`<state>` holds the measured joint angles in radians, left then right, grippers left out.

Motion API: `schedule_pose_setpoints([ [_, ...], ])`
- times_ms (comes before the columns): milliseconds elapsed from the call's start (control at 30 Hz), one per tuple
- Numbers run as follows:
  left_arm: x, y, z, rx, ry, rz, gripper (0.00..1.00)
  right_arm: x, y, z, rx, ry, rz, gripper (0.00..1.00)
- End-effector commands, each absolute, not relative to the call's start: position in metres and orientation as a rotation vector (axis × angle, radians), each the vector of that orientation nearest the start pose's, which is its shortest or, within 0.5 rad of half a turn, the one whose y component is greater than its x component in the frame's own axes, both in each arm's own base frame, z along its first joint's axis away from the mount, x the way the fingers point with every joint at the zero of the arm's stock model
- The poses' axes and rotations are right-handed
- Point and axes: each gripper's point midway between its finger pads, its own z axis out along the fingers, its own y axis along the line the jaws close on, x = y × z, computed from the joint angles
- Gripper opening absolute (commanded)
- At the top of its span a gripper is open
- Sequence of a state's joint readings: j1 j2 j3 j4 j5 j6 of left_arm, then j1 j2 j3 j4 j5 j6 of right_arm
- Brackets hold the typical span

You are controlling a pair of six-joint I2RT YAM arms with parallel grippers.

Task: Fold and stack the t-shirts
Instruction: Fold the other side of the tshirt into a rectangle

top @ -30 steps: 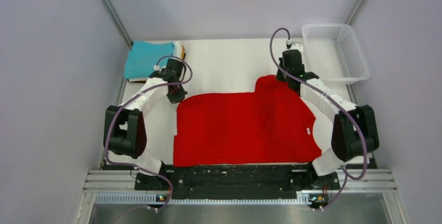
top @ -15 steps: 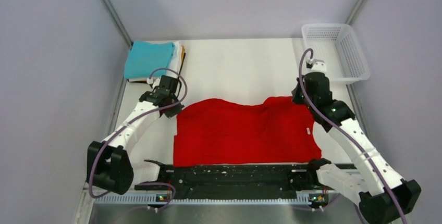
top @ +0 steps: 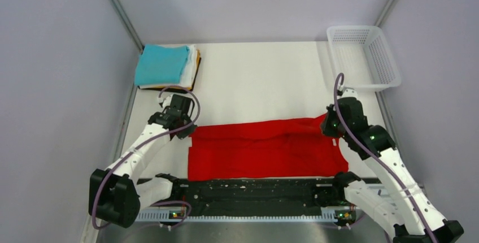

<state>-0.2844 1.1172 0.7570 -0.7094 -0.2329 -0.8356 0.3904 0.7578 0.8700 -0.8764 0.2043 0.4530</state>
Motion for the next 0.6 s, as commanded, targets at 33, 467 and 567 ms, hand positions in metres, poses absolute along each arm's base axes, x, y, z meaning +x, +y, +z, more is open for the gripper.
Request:
schedule_pose_setpoints([
  [33, 0.241, -0.061, 0.075, -0.79, 2.481, -0.094, 0.0, 0.182, 0.076, 0.141, 0.24, 2.442, 0.27, 0.03],
  [467, 0.227, -0.034, 0.102, -0.858, 2.4, 0.041, 0.81, 0.147, 0.111, 0.143, 0.243, 2.48, 0.588, 0.88],
  [567, 0.235, -0.045, 0.119, -0.807, 2.381, -0.06, 0.86, 0.156, 0.119, 0.151, 0.211, 2.43, 0.637, 0.99],
])
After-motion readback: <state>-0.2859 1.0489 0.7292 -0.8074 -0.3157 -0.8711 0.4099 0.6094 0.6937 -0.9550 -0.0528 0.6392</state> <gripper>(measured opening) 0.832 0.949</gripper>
